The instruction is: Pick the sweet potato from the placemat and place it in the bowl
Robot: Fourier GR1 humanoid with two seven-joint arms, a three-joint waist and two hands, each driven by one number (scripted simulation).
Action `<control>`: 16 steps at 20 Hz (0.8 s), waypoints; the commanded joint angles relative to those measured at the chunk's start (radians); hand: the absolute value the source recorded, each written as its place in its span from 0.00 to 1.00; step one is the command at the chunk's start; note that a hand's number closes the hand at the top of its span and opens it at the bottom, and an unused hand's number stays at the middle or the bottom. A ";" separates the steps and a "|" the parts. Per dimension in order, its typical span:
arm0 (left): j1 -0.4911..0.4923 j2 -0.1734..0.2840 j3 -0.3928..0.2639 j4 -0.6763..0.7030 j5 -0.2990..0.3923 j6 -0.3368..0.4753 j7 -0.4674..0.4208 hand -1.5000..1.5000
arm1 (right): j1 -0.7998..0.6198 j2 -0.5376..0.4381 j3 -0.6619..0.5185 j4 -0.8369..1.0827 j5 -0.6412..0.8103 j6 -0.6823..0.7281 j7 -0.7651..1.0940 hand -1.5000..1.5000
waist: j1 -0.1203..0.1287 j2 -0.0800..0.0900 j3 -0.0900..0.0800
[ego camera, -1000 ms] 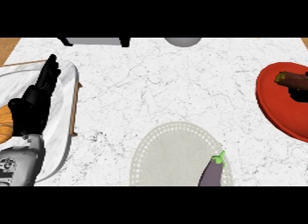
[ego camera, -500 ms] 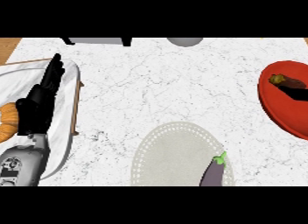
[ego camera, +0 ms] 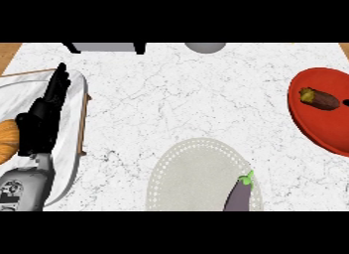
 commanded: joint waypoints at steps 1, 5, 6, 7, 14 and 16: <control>0.019 -0.014 -0.002 -0.021 -0.012 0.013 0.011 0.50 | 0.061 -0.060 -0.052 0.015 -0.075 0.129 -0.056 0.00 | -0.015 -0.006 -0.001; -0.002 0.026 0.035 0.021 -0.006 -0.010 -0.013 0.50 | 0.136 -0.164 -0.092 0.032 -0.131 0.313 -0.098 0.00 | -0.023 -0.006 -0.001; 0.009 0.017 0.041 0.020 0.030 -0.032 -0.014 0.50 | 0.180 -0.078 -0.090 0.006 -0.151 0.310 -0.135 0.00 | -0.032 -0.012 -0.002; 0.037 0.015 0.029 -0.017 0.024 -0.036 -0.025 0.50 | 0.177 -0.133 -0.101 0.038 -0.157 0.343 -0.145 0.00 | -0.016 -0.007 -0.001; 0.038 -0.012 0.021 -0.052 -0.017 0.000 0.011 0.50 | 0.339 -0.168 -0.064 -0.022 -0.181 0.535 -0.271 0.00 | -0.025 -0.010 -0.002; -0.051 0.031 0.056 -0.007 -0.010 -0.025 0.059 0.50 | 0.369 -0.154 -0.058 -0.040 -0.194 0.548 -0.277 0.00 | -0.030 -0.009 -0.002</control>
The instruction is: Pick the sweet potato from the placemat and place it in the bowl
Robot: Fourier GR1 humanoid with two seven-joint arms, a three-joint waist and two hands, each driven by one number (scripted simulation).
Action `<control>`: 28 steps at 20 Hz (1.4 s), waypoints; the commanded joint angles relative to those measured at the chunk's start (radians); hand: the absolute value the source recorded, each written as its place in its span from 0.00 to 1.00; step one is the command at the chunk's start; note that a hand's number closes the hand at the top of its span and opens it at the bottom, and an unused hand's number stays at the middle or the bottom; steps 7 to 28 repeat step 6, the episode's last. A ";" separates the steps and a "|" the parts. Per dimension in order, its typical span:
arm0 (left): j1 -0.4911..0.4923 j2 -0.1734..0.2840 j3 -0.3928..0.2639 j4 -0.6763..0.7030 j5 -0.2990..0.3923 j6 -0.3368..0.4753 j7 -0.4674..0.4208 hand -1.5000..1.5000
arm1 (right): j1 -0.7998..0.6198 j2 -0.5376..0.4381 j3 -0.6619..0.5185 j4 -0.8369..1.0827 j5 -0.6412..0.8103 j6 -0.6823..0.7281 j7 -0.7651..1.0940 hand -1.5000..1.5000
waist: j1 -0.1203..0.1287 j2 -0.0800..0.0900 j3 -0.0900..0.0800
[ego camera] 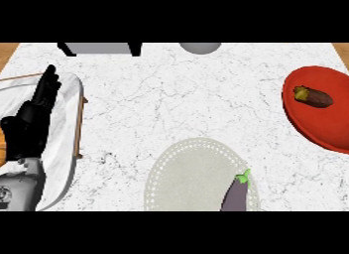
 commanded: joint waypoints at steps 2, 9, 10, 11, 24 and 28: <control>0.042 -0.027 -0.018 -0.033 -0.016 0.003 -0.004 0.50 | 0.084 0.013 0.026 -0.056 -0.030 0.078 -0.070 0.00 | 0.001 -0.001 0.000; -0.011 0.024 0.056 0.026 0.038 -0.051 -0.016 0.50 | 0.110 0.042 0.029 -0.106 -0.071 0.072 -0.054 0.00 | -0.002 -0.001 -0.001; -0.011 0.024 0.056 0.026 0.038 -0.051 -0.016 0.50 | 0.110 0.042 0.029 -0.106 -0.071 0.072 -0.054 0.00 | -0.002 -0.001 -0.001; -0.011 0.024 0.056 0.026 0.038 -0.051 -0.016 0.50 | 0.110 0.042 0.029 -0.106 -0.071 0.072 -0.054 0.00 | -0.002 -0.001 -0.001; -0.011 0.024 0.056 0.026 0.038 -0.051 -0.016 0.50 | 0.110 0.042 0.029 -0.106 -0.071 0.072 -0.054 0.00 | -0.002 -0.001 -0.001; -0.011 0.024 0.056 0.026 0.038 -0.051 -0.016 0.50 | 0.110 0.042 0.029 -0.106 -0.071 0.072 -0.054 0.00 | -0.002 -0.001 -0.001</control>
